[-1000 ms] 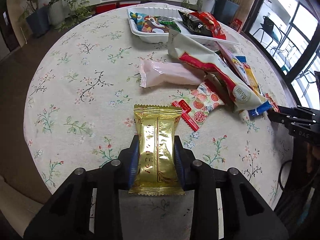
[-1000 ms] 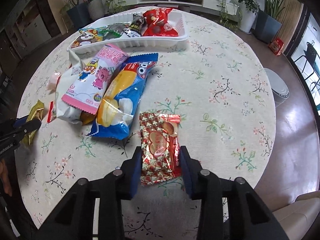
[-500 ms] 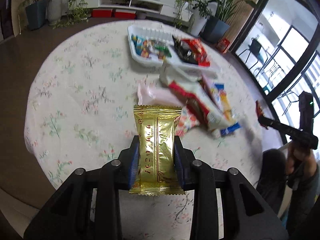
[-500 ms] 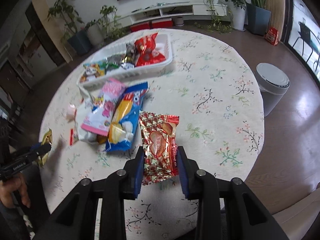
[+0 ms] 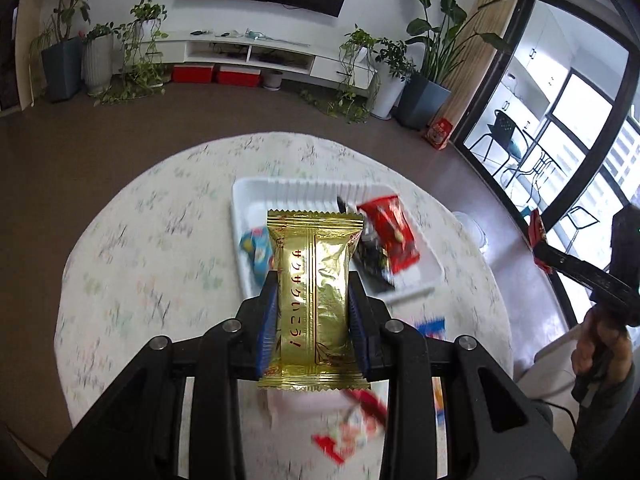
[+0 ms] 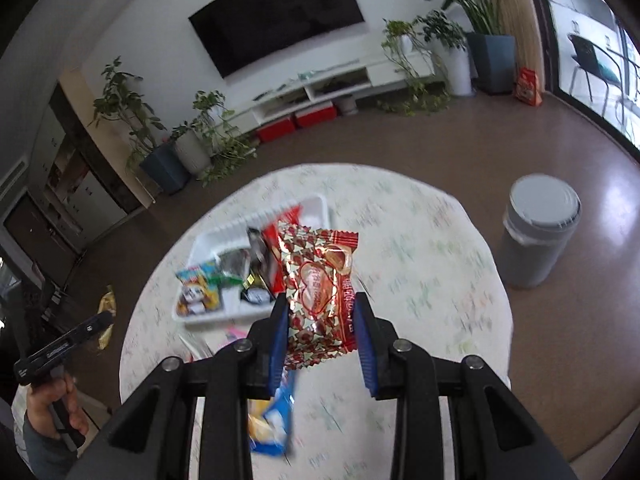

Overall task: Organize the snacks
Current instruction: 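Lower the gold bar into the tray with the left gripper while the right drops the chocolate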

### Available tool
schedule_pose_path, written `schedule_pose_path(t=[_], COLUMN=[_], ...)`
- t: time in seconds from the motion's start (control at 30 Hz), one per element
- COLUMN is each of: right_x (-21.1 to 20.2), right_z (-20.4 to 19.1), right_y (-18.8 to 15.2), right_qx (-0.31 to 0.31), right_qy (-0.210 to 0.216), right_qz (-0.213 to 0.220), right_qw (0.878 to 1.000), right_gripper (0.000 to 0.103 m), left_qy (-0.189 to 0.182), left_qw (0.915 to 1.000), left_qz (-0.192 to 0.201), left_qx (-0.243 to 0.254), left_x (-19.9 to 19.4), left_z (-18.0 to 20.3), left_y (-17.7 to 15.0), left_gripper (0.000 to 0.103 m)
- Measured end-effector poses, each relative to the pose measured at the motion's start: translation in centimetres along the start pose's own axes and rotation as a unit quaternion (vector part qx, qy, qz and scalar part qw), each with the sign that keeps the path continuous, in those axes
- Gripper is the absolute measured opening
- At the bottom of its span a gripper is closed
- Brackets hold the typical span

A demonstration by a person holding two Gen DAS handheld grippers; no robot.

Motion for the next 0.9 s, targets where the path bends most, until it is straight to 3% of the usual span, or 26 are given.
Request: schedule_pose_path(t=[0.17,0.43,0.9], right_x=[6.5,16.9,22.0], right_z=[-5.1,-9.6,-10.7], right_y=[1.6,-1.4,-5.0], right_qx=[-0.042,-0.083,-0.115], right_qy=[0.030,0.037,0.020], right_qz=[-0.023,-0.096,-0.142], right_qw=[0.998,0.991,0.983], right_gripper=[0.033,0.033,0.034], left_qy=[0.000,0.019,0.039], left_qw=[0.9995,0.9979,0.9968], left_qz=[-0.022,-0.055,-0.067], left_qx=[0.023,0.028,0.022], left_x=[6.7,14.8,18.8], left_z=[1.6,0.5,-1.5], left_y=[2.3,1.7,-0.8], left_gripper=[0.029,0.029,0.030])
Point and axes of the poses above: each gripper's, at about its wrist camera, not at the fingertips, and x roughly the way its jaws point, z to its right, y to its top, the point moved 4 cm from there along x, roughly the way its jaws point, and after that the axes turned 11 degrees about z, right-handed, at the moved point
